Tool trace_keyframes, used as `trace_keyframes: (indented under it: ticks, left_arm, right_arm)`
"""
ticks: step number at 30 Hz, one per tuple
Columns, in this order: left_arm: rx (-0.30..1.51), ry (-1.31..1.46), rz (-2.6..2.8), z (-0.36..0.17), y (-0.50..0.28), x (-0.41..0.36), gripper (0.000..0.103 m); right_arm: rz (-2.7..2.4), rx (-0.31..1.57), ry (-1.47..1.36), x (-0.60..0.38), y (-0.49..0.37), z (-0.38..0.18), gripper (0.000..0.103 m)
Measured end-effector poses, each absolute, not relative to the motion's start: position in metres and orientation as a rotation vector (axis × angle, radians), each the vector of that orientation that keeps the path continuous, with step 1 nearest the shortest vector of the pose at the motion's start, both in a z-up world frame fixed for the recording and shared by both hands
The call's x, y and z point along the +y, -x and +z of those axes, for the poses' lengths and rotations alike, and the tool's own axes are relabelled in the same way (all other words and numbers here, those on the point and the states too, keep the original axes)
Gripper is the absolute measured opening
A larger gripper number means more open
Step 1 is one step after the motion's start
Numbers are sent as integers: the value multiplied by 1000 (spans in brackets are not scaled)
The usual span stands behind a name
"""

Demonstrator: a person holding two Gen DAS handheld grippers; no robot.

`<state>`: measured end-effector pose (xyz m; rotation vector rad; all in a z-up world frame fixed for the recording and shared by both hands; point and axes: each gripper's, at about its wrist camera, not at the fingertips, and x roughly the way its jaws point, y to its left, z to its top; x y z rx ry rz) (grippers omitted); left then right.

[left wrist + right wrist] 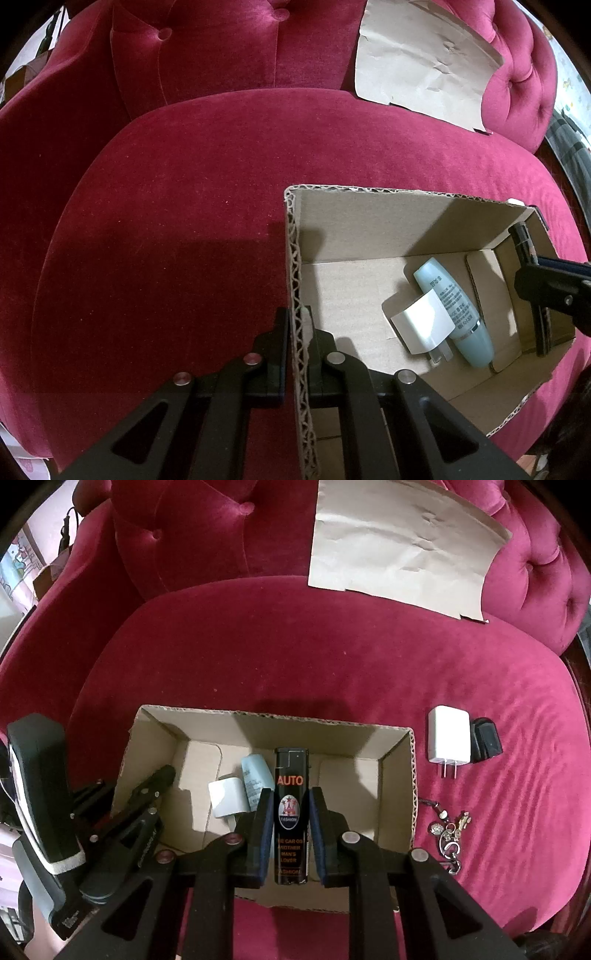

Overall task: Organize rigid objects
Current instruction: 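Open the right gripper to drop the spray can into the box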

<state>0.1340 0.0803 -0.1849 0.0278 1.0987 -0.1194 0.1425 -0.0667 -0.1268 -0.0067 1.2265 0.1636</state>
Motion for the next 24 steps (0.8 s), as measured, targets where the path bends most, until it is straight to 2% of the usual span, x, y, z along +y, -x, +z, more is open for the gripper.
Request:
trace_keyframes:
  ticks: [5, 6, 7, 8, 9, 10, 15, 24]
  left_arm:
    - [1099, -28, -120, -185, -134, 80, 6]
    - [1099, -28, -120, -185, -134, 80, 6]
    - [1098, -28, -120, -185, -134, 80, 6]
    - [1098, -29, -119, -185, -134, 80, 6]
    - [1098, -29, -119, -185, -134, 80, 6]
    - [1098, -29, -119, -185, -134, 80, 6]
    - [1098, -30, -119, -185, -133, 80, 6]
    - [1098, -30, -119, -184, -133, 79, 6]
  right_arm:
    - [189, 1225, 11, -65, -143, -126, 23]
    - [190, 1223, 11, -66, -142, -125, 36]
    - [184, 1219, 9, -66, -143, -125, 56]
    - [176, 1211, 6, -67, -143, -124, 66]
    - [172, 1206, 5, -67, -144, -123, 82]
    - [166, 1195, 4, -67, -143, -121, 93]
    - [143, 1159, 24, -68, -144, -114, 100]
    - [142, 1140, 28, -74, -142, -107, 100]
